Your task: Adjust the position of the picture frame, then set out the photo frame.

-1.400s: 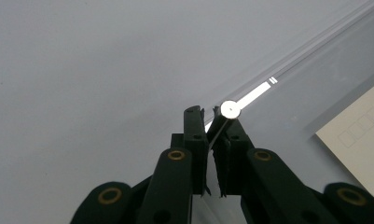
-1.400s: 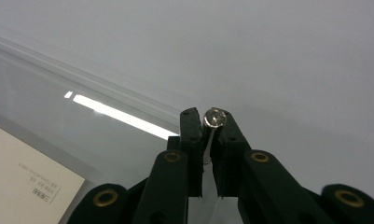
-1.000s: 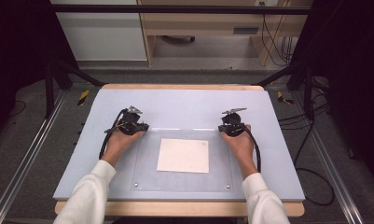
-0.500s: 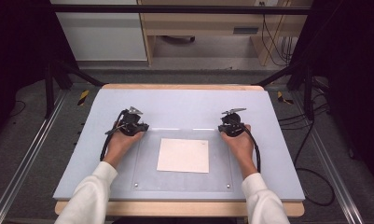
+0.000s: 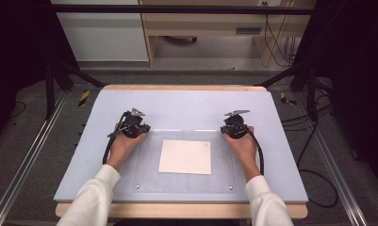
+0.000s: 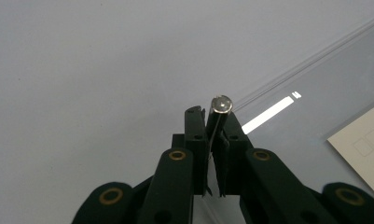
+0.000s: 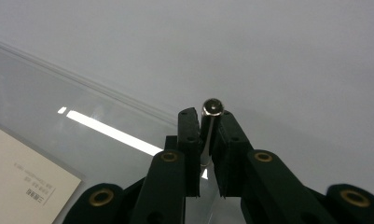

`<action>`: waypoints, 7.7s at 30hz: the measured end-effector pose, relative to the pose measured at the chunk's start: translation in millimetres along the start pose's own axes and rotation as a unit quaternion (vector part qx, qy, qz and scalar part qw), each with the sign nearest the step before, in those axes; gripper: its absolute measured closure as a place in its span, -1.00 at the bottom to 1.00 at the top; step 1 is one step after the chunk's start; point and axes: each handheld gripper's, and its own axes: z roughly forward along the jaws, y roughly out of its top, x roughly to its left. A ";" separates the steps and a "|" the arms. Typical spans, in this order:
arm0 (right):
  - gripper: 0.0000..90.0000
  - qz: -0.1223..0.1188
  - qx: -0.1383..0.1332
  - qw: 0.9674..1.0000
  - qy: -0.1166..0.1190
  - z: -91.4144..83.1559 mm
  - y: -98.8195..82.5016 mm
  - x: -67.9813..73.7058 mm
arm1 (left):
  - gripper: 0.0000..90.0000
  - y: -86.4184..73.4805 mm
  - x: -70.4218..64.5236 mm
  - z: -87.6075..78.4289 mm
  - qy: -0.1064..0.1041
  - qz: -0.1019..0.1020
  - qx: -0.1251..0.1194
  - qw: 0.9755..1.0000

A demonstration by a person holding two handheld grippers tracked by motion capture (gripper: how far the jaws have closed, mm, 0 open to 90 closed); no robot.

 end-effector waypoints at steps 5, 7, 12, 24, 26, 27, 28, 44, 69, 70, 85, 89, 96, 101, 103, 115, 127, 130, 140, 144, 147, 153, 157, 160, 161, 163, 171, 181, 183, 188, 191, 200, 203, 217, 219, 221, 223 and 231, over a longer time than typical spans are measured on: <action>0.75 -0.005 -0.015 1.000 0.003 -6.5 -1.1 -1.2 | 0.87 -0.7 0.2 0.1 0.000 0.000 -0.003 1.000; 0.69 -0.005 -0.025 1.000 0.004 -11.4 -1.0 -2.0 | 0.86 -1.1 0.2 0.0 0.000 0.000 -0.006 1.000; 0.47 -0.024 -0.052 0.998 0.004 -22.4 -5.0 -3.0 | 0.56 -3.6 0.8 -6.2 0.020 0.004 -0.030 0.999; 0.35 -0.058 -0.097 0.994 0.005 -29.9 -13.4 3.2 | 0.08 -13.4 -4.5 -27.3 0.037 0.021 -0.114 0.993; 0.38 -0.065 -0.101 0.993 0.001 -29.4 -13.3 5.1 | 0.08 -14.6 -5.1 -28.1 0.035 0.020 -0.122 0.992; 0.40 -0.065 -0.103 0.993 0.002 -29.1 -13.3 5.8 | 0.08 -15.1 -5.5 -28.3 0.036 0.020 -0.124 0.991; 0.41 -0.065 -0.103 0.993 0.003 -28.4 -13.4 6.7 | 0.08 -15.7 -5.8 -28.3 0.034 0.020 -0.126 0.991; 0.88 -0.038 -0.097 0.994 -0.014 -23.2 -7.2 5.0 | 0.48 -17.2 -7.5 -23.2 0.035 0.012 -0.131 0.991; 0.91 -0.027 -0.036 0.999 0.001 -22.7 9.8 -0.1 | 0.89 3.6 -6.5 -24.8 0.026 -0.025 -0.057 0.998; 0.91 -0.027 -0.030 0.999 0.002 -22.3 11.9 -0.6 | 0.89 5.2 -6.0 -24.9 0.024 -0.026 -0.051 0.998; 0.90 0.009 0.033 0.999 0.036 -15.1 33.4 -12.6 | 0.89 22.3 6.1 -19.8 0.000 -0.051 0.000 0.999; 0.90 0.009 0.032 0.999 0.037 -15.5 32.5 -12.6 | 0.89 24.2 6.6 -19.3 0.000 -0.051 0.006 0.999; 0.89 0.008 0.030 0.999 0.036 -15.8 32.3 -12.0 | 0.89 26.8 6.3 -18.6 0.000 -0.057 0.015 0.998; 0.49 -0.012 0.000 1.000 0.016 -22.8 26.8 -11.1 | 0.89 28.1 5.0 -18.9 0.001 -0.050 0.025 0.998; 0.31 -0.021 -0.033 0.999 0.009 -32.9 22.9 -11.7 | 0.89 28.6 5.3 -18.3 0.001 -0.052 0.026 0.998; -0.47 -0.090 -0.132 0.987 0.016 -101.9 -29.6 -3.0 | 0.89 32.4 7.0 -16.5 -0.001 -0.057 0.037 0.998; -0.64 -0.164 -0.127 0.978 0.028 -135.1 -89.3 13.1 | 0.89 36.1 8.7 -15.1 -0.004 -0.063 0.053 0.997; -0.59 -0.176 -0.121 0.976 0.041 -139.2 -103.7 14.8 | 0.89 36.7 8.6 -14.7 -0.004 -0.062 0.055 0.997; -0.50 -0.215 -0.114 0.969 0.043 -159.2 -141.2 12.3 | 0.89 36.9 8.7 -14.4 -0.004 -0.061 0.059 0.996; -0.50 -0.243 -0.094 0.963 0.063 -158.8 -153.1 16.6 | 0.89 37.8 9.4 -13.6 -0.005 -0.062 0.062 0.996; -0.50 -0.256 -0.090 0.959 0.080 -158.8 -157.8 21.1 | 0.89 38.2 9.7 -13.1 -0.006 -0.065 0.062 0.996; -0.52 -0.276 -0.083 0.953 0.096 -151.2 -158.0 30.7 | 0.89 39.9 10.4 -12.6 -0.008 -0.064 0.071 0.995; -0.51 -0.306 -0.078 0.944 0.094 -143.1 -156.8 39.0 | 0.89 40.4 11.2 -11.9 -0.010 -0.064 0.073 0.995; -0.51 -0.315 -0.075 0.941 0.096 -138.6 -155.2 43.4 | 0.89 41.0 12.3 -11.3 -0.013 -0.065 0.075 0.995; -0.51 -0.318 -0.077 0.940 0.096 -137.2 -154.1 44.9 | 0.89 41.1 12.4 -10.8 -0.013 -0.067 0.074 0.995; -0.58 -0.321 -0.079 0.939 0.096 -134.9 -151.5 48.5 | 0.89 41.3 13.0 -10.5 -0.014 -0.068 0.075 0.995; -0.49 -0.347 -0.082 0.930 0.085 -123.8 -146.5 55.6 | 0.88 41.5 14.0 -9.8 -0.017 -0.068 0.078 0.994; -0.32 -0.362 -0.105 0.924 0.067 -123.3 -146.9 56.3 | 0.88 42.6 15.1 -8.6 -0.020 -0.072 0.081 0.994; -0.30 -0.368 -0.106 0.921 0.065 -122.4 -147.9 57.7 | 0.88 42.5 15.1 -8.5 -0.020 -0.070 0.081 0.994; -0.18 -0.374 -0.103 0.919 0.071 -121.7 -148.7 58.9 | 0.88 42.4 14.2 -8.5 -0.018 -0.066 0.082 0.994; -0.12 -0.375 -0.111 0.918 0.071 -124.3 -148.2 59.7 | 0.88 41.7 14.1 -8.0 -0.017 -0.066 0.077 0.995; 0.10 -0.377 -0.142 0.913 0.062 -134.7 -144.5 62.0 | 0.88 41.0 16.9 -6.8 -0.022 -0.066 0.070 0.995; 0.15 -0.378 -0.149 0.912 0.058 -137.3 -143.4 62.6 | 0.88 41.0 16.4 -6.5 -0.019 -0.066 0.067 0.995; 0.21 -0.372 -0.150 0.914 0.060 -144.5 -135.0 61.9 | 0.32 39.7 4.7 -45.9 0.031 0.002 -0.036 0.999; 0.22 -0.372 -0.146 0.915 0.063 -146.0 -132.3 61.5 | 0.23 39.4 1.2 -59.0 0.031 0.011 -0.046 0.998; 0.22 -0.368 -0.145 0.916 0.066 -147.7 -128.9 60.7 | 0.16 38.8 -4.3 -72.0 0.029 0.027 -0.051 0.998; 0.23 -0.365 -0.144 0.917 0.070 -149.6 -125.3 59.6 | 0.09 37.4 -10.9 -84.3 0.023 0.039 -0.055 0.997; 0.23 -0.351 -0.133 0.923 0.084 -156.0 -110.0 56.0 | -0.22 26.8 -36.3 -118.2 -0.030 0.072 -0.082 0.994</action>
